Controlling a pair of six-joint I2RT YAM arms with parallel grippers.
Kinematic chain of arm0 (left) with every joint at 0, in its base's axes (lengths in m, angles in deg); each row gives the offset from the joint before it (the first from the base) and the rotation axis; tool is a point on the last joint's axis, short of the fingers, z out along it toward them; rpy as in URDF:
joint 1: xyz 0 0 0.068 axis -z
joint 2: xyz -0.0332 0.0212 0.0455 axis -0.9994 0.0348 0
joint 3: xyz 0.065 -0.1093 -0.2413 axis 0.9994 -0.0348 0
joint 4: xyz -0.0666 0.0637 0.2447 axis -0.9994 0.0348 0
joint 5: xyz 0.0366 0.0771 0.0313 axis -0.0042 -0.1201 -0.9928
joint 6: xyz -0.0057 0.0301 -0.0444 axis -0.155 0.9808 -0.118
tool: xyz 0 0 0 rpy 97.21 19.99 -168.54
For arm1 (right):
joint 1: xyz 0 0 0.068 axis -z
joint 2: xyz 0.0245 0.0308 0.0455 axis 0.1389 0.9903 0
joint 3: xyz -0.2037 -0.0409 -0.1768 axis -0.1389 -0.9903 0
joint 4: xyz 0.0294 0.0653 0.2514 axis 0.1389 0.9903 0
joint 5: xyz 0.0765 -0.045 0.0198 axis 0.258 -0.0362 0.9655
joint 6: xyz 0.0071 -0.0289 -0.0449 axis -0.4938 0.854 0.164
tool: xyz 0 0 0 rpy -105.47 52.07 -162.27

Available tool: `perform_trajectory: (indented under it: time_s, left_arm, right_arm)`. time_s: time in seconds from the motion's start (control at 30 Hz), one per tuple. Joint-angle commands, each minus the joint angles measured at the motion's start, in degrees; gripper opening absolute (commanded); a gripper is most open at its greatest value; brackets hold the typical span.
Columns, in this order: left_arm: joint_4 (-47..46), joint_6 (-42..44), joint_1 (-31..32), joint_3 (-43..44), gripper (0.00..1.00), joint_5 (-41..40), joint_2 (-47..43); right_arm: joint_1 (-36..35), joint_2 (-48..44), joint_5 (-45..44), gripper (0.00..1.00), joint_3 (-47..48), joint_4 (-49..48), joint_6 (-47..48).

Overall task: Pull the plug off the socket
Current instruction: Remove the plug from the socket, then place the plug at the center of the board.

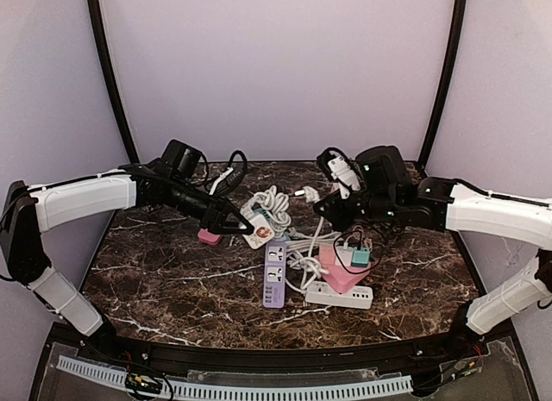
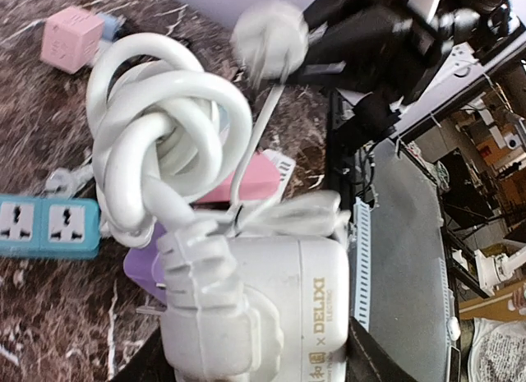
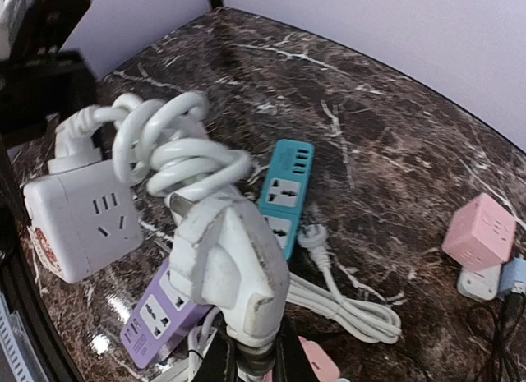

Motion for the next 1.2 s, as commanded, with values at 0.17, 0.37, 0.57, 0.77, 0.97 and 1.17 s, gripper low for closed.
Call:
perform_trajectory:
  time_s: [0.17, 0.37, 0.57, 0.77, 0.97, 1.17]
  left_arm:
    - [6.05, 1.56, -1.59, -0.83, 0.01, -2.96, -0.1]
    - [3.93, -0.01, -1.58, -1.42, 0.01, -1.6, -0.84]
    - [0.88, -3.32, -1.94, -2.03, 0.01, 0.87, -1.05]
    - [-4.71, -6.98, -4.03, -4.18, 0.01, 4.31, -3.44]
    - [-7.3, -8.28, -4.91, -5.2, 0.01, 4.11, -5.46]
    - [-7.37, -8.56, -4.97, -5.34, 0.01, 3.39, -6.12]
  right_arm:
    - [2.89, -6.13, 0.71, 0.0, -2.49, -4.23, -3.84]
    - [2.67, -6.5, -2.09, 0.0, -3.59, -3.57, -4.26]
    - [2.1, -3.41, -5.35, 0.0, -3.05, -2.35, -5.08]
    - [1.95, 4.36, -7.29, 0.0, -0.66, -2.25, -8.0]
    - [5.45, 11.59, -5.11, 0.0, 3.43, -2.77, -9.77]
    - [9.87, 17.51, -0.28, 0.03, 5.17, -4.23, -10.46]
